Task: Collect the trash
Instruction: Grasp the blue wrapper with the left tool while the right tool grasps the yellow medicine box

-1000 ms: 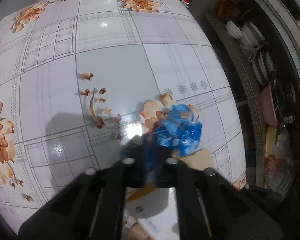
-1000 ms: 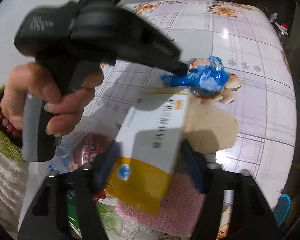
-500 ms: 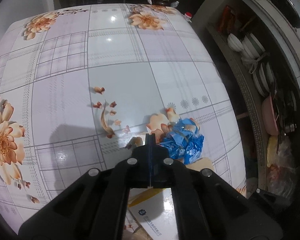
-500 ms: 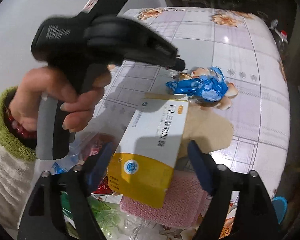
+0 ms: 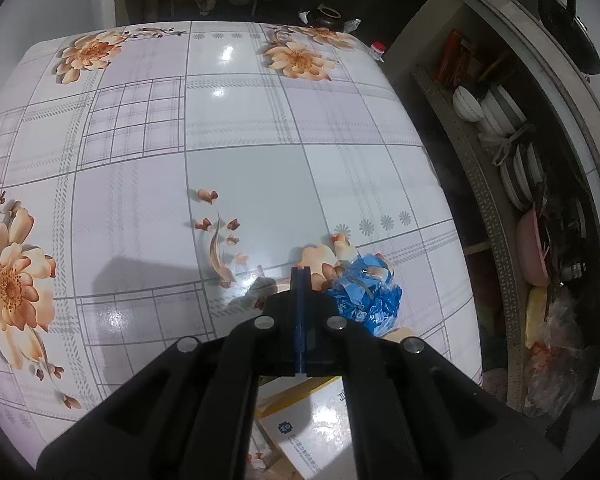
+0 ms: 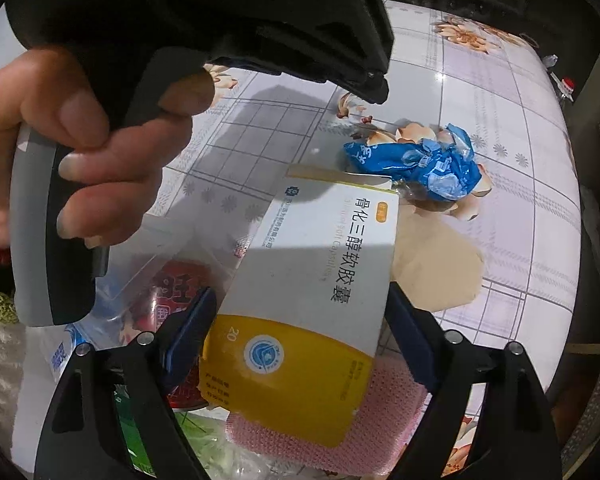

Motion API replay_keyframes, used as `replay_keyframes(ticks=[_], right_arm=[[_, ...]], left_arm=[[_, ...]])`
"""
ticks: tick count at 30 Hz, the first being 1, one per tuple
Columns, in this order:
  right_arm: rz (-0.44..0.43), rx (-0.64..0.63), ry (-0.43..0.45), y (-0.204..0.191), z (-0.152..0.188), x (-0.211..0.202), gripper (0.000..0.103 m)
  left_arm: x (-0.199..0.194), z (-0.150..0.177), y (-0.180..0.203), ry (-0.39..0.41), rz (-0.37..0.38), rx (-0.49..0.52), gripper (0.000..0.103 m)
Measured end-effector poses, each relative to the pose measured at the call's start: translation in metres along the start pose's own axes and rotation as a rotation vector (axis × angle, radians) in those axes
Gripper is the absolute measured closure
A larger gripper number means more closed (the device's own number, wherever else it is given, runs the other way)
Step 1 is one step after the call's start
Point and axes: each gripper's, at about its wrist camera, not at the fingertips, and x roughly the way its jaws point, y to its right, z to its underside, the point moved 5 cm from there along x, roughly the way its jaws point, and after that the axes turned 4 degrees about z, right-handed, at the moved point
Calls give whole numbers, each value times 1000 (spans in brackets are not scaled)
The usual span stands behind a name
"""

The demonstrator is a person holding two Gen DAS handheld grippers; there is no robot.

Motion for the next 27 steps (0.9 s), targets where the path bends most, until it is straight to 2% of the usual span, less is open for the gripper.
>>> replay_keyframes(ticks=[3, 9, 10, 11, 12, 13, 16, 21, 27], right_arm=[[-14, 22, 16, 5, 3, -5, 27], [-28, 40, 56, 12, 8, -22, 28], [-30, 41, 56, 17, 4, -21, 28], [-29, 43, 56, 19, 3, -19, 28], [-28, 42, 55, 19, 3, -19, 28], [-29, 41, 53, 19, 3, -18, 28], [-33, 42, 51, 21, 4, -16, 28], [-35, 32, 56, 20, 5, -15, 28], [-46, 34, 64, 19, 6, -18, 29]], left_arm=[[-1, 0, 0, 3, 6, 5, 103], [1, 4, 8, -35, 47, 44, 101], [4, 6, 11, -53, 48, 53, 90], [7, 8, 13, -66, 45, 61, 71], [9, 9, 16, -76, 36, 77, 63], [11, 10, 19, -77, 24, 93, 57], [19, 14, 32, -97, -22, 176, 51], [29, 13, 40, -110, -91, 245, 51], [38, 14, 45, -143, -98, 272, 54]])
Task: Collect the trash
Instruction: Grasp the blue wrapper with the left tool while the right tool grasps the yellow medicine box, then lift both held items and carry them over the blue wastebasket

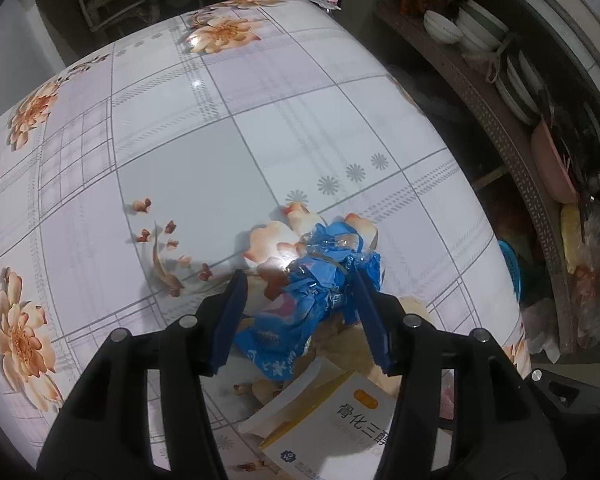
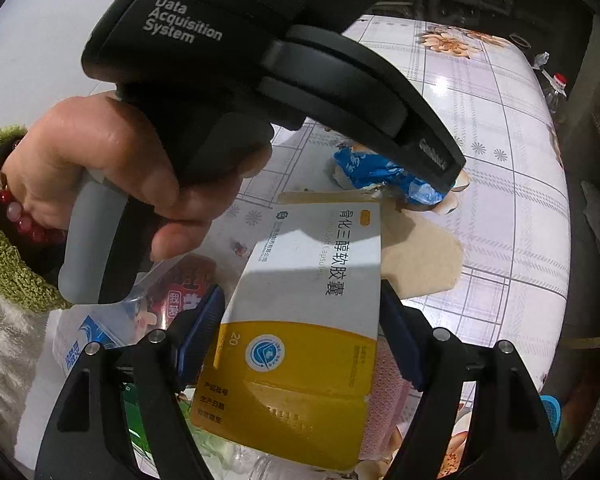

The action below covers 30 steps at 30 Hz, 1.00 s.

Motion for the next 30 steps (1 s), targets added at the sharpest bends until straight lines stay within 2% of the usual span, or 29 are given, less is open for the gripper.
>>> replay_keyframes(ticks=[5, 11, 21, 22, 25, 30], right_arm=[[-11, 7, 4, 4, 0, 1, 30], [-21, 15, 19, 10, -4, 0, 30], [-26, 29, 47, 15, -8, -6, 31], [-26, 31, 50, 16, -8, -7, 31], [-27, 37, 61, 22, -4, -12, 31], [-31, 49, 77, 27, -1, -20, 31]], left_arm=[[3, 1, 9, -23, 21, 32, 71], [1, 0, 13, -6, 6, 46, 86], [-18, -9, 13, 78, 4, 22, 92], [-22, -10, 12, 89, 5, 19, 103], [-35, -15, 11, 127, 18, -3, 103], [-49, -16, 11, 161, -2, -15, 103]])
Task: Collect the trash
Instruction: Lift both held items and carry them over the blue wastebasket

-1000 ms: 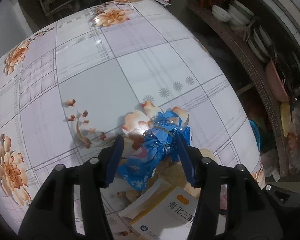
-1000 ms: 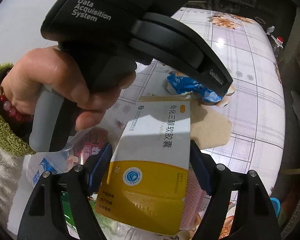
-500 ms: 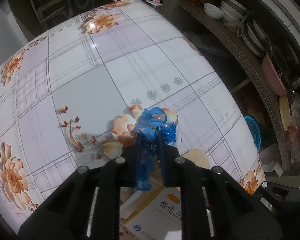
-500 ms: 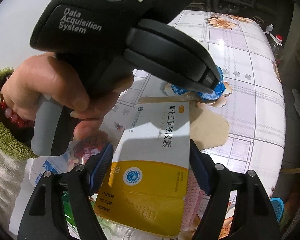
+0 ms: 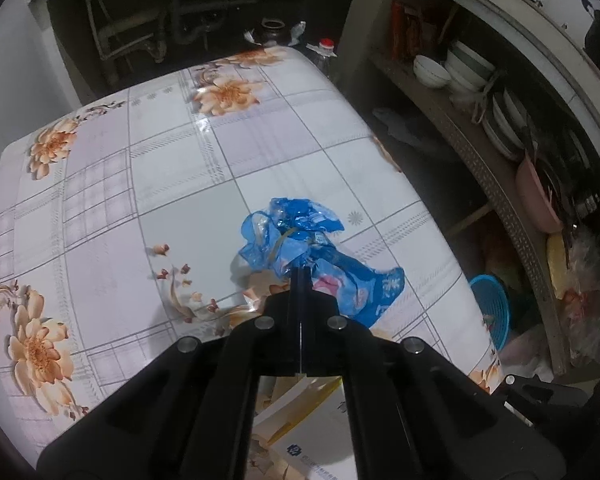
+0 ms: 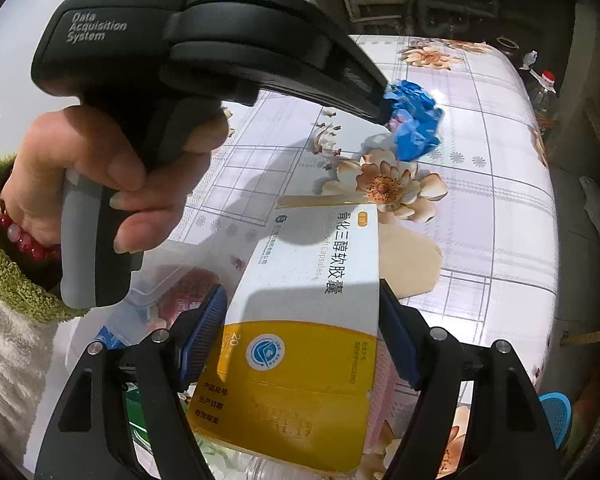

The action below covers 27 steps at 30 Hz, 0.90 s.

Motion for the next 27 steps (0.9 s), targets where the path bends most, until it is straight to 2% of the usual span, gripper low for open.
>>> replay_keyframes(ticks=[8, 16, 22, 27], right_arm=[[-9, 31, 45, 2, 5, -19, 31], [-68, 123, 129, 21, 22, -57, 31], [-96, 219, 218, 47, 52, -98, 31], [-93, 322, 296, 75, 93, -135, 31]], left_arm=[[-22, 2, -2, 42, -14, -35, 103], [-67, 8, 8, 104, -34, -34, 103], [-103, 20, 38, 136, -41, 8, 103], [-122, 34, 89, 143, 0, 60, 103]])
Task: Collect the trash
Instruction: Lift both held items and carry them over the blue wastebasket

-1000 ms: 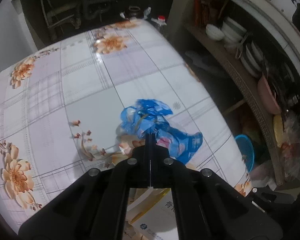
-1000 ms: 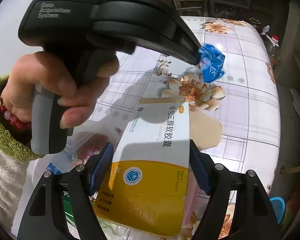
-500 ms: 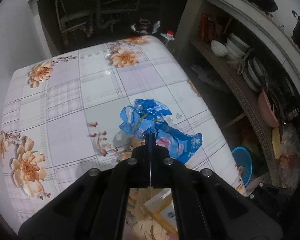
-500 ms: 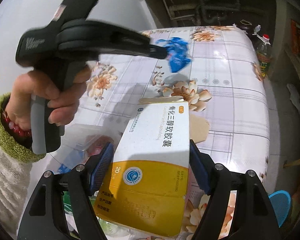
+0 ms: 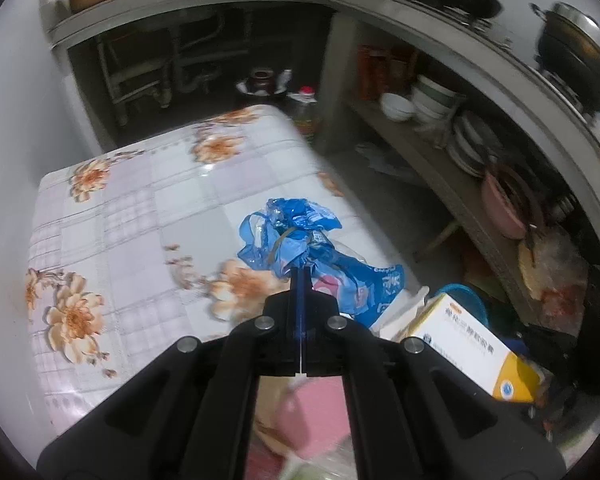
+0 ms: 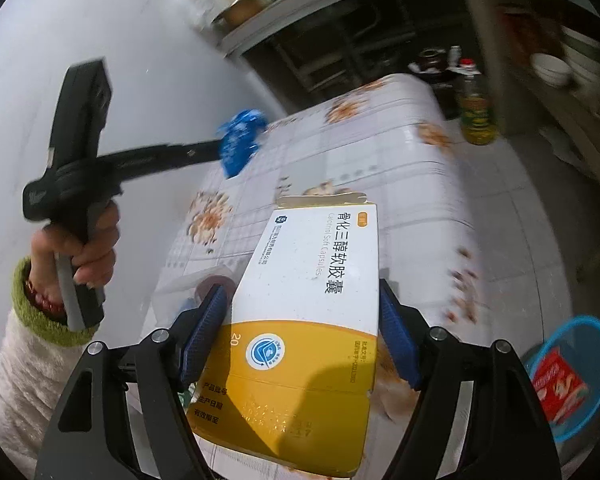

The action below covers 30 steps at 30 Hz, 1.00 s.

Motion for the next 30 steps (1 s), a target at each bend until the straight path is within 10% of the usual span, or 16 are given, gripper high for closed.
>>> replay_keyframes(ticks=[18, 30], right_arm=[[139, 483, 167, 174, 143, -107, 31], [271, 771, 208, 289, 221, -122, 31]], left_arm=[[95, 76, 240, -220, 237, 294, 103], [198, 133, 302, -453, 277, 261, 103]])
